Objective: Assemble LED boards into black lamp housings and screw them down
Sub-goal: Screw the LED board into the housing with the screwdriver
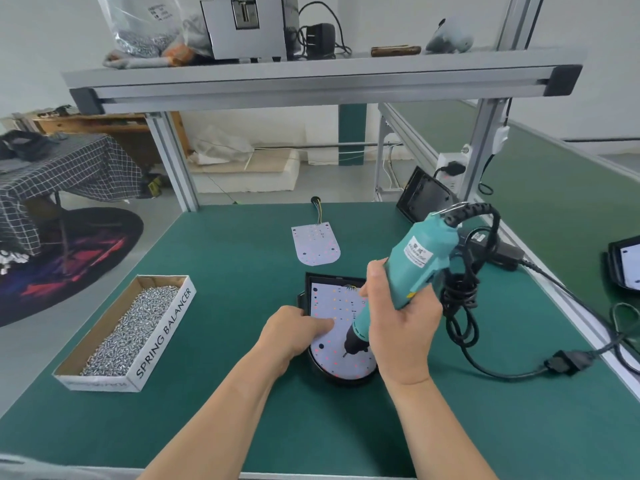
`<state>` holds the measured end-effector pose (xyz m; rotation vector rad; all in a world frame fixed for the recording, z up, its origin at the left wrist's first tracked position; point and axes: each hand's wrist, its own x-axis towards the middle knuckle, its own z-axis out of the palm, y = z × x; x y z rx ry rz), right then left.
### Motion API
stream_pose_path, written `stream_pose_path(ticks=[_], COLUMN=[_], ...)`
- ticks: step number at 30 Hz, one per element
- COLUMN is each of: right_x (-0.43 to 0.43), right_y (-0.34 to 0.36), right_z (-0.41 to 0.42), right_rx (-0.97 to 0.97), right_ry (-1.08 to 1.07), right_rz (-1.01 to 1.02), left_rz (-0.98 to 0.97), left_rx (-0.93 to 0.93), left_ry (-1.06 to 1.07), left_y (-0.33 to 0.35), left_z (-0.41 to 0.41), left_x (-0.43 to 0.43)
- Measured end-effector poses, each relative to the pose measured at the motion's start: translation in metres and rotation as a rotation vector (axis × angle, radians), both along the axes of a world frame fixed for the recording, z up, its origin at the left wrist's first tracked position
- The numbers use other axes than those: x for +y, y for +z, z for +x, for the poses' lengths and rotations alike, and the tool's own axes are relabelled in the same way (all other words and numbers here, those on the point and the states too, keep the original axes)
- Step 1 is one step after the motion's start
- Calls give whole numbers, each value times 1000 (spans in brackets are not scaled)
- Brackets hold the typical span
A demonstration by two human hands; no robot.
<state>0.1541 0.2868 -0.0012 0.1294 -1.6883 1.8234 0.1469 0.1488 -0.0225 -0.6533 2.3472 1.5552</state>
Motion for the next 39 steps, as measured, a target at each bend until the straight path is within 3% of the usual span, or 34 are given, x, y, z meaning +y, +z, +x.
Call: stream_pose_path(ticks=[6,10,14,17,23,30,36,39], right_x=[8,15,37,43,40,39,37,36], right_y=[38,51,42,35,41,49,49,50], right_z=[-2,-9,-15,-14,-6,2,7,9], right_rx=[165,35,-186,-260,-222,-172,-131,-111], right_ry=[119,-117,-124,-52,-80,-89,-98,-134], right_rz=[14,-316,-526,-615,-637,-660,-631,-592], left_rz=[7,68,779,1068,895,737,1077,1135], left_rx=[-8,16,147,253,330,241,153,147], left_ry=[6,175,571,539,338,159,219,190], left_y=[2,7,16,30,46,50,49,48], left_z=[2,6,5,15,24,33,35,37], left_x=[2,-11,-41,-46,-19,8,19,20])
